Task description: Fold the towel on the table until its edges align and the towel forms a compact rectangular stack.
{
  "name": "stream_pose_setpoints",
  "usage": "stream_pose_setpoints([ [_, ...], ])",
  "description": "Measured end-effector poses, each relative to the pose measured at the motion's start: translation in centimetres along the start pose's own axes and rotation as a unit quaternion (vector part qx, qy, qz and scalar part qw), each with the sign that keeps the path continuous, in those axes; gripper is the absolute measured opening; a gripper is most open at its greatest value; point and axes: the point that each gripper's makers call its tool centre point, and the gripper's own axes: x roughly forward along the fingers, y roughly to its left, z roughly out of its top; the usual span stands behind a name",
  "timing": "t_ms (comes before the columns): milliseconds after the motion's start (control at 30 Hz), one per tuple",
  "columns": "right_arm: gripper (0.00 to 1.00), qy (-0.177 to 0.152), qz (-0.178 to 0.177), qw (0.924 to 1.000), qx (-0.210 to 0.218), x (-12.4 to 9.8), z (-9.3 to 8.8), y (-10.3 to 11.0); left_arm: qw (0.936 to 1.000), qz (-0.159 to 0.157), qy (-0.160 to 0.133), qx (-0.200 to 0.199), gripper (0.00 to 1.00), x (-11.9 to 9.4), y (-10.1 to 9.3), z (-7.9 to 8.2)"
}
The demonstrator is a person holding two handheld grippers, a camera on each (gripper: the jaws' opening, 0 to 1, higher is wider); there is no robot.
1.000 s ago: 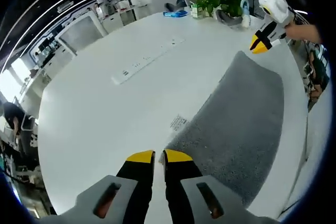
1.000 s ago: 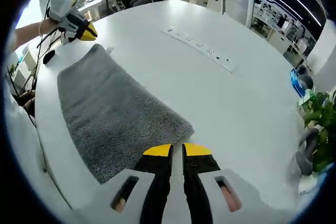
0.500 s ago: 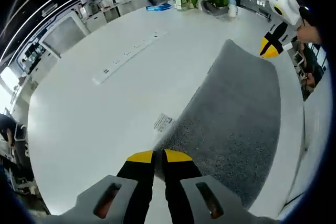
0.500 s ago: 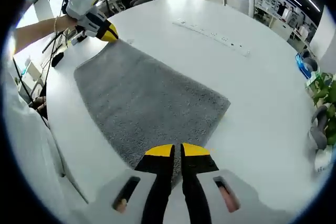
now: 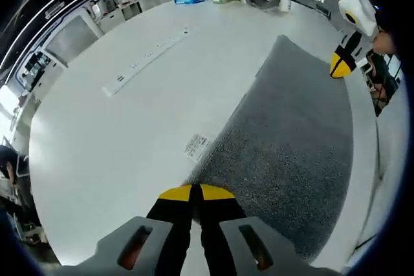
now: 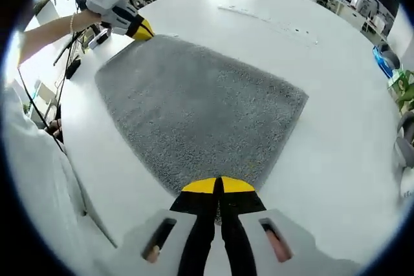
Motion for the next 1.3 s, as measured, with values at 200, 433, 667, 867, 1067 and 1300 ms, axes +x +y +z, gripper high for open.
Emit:
stream_pose_setpoints([
  [200,0.00,0.010,-0.009,0.9998,0.015,0.9,-0.3,-0.1,0.9999,0.008,0.003,-0.011,0.02,0.0,0.2,0.0],
  [433,0.00,0.031,0.020,0.9951,0.092,0.8,-0.3,-0.3,0.9989,0.003,-0.017,-0.043,0.01,-0.1,0.2,-0.1],
  [667,0.00,0.027,0.022,0.9935,0.108,0.8,-0.3,-0.3,0.9966,0.002,-0.018,-0.080,0.01,0.0,0.2,-0.2],
  [867,0.00,0.014,-0.004,0.9947,0.101,1.1,0.2,-0.6,0.9985,0.009,-0.012,-0.053,0.01,0.1,0.1,-0.1],
  [1067,0.00,0.028,-0.037,0.9971,0.060,1.3,0.7,-1.1,0.9984,0.019,0.001,-0.054,0.01,-0.2,-0.1,-0.4],
  [1300,0.00,0.021,-0.063,0.9973,0.033,1.3,0.9,-1.3,0.9987,0.048,0.011,-0.012,0.01,-0.6,-0.5,-1.1],
])
